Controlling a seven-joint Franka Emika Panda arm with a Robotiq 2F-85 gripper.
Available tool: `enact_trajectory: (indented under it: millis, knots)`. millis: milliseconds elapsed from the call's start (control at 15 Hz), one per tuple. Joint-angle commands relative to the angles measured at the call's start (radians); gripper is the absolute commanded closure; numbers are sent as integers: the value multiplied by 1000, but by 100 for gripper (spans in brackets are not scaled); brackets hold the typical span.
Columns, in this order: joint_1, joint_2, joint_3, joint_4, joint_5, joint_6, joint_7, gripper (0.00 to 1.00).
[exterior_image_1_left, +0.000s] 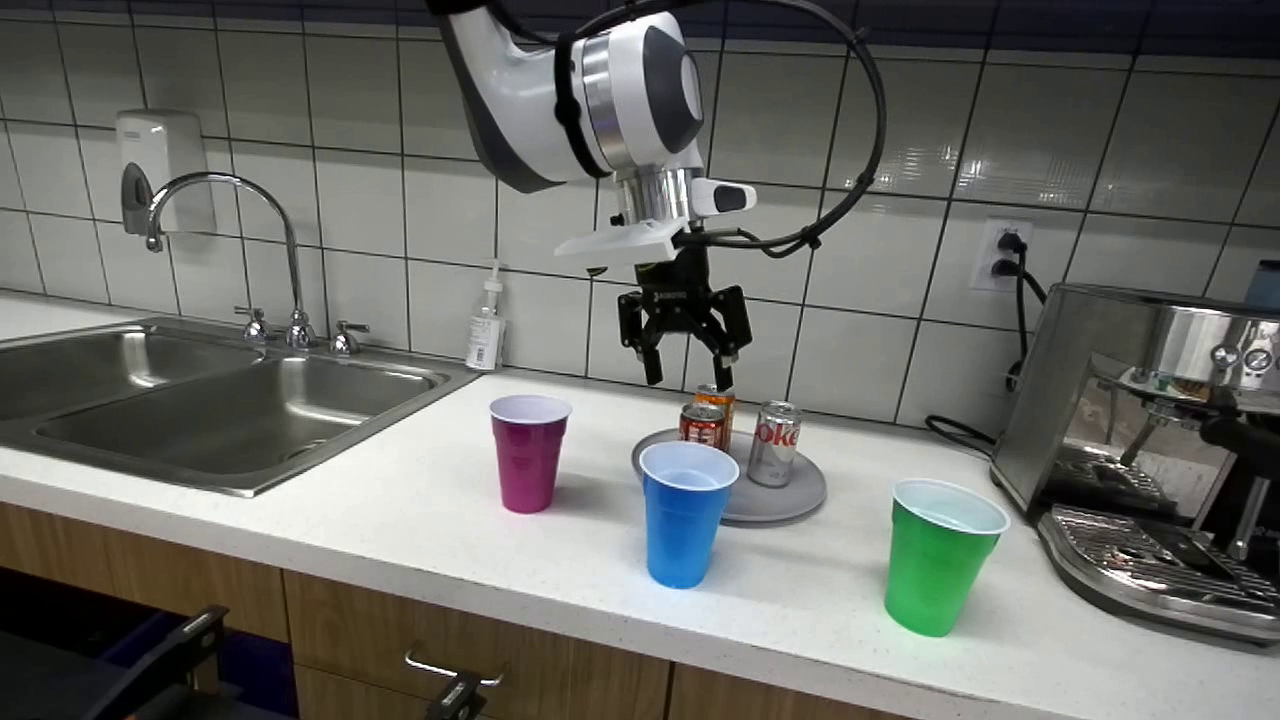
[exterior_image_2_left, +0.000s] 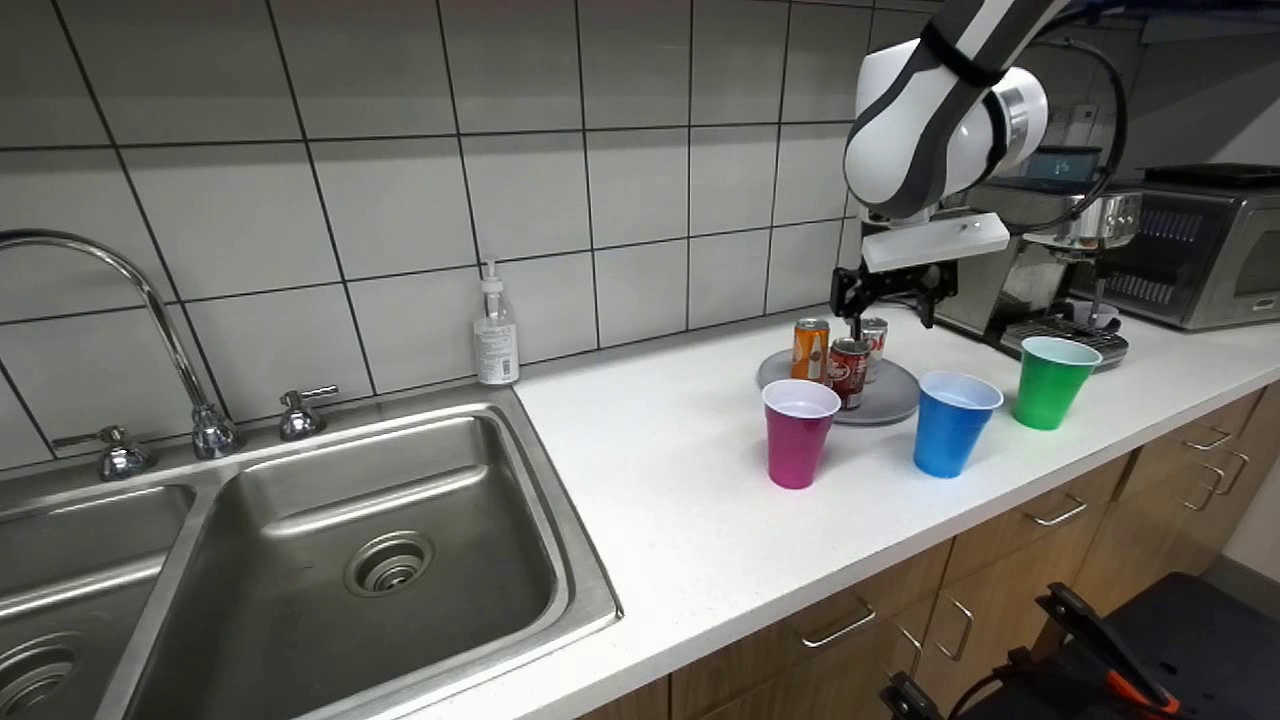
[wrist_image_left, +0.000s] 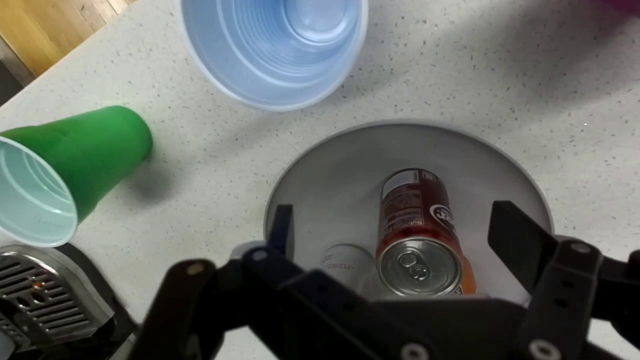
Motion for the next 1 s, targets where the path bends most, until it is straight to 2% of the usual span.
enact_trajectory:
  millis: [0, 400, 933]
  knots:
    - [53, 67, -29, 66, 2, -25, 104, 0]
    - [100, 141, -53, 120, 79, -32, 207, 0]
    - [101, 211, -82, 196, 206, -53, 232, 0]
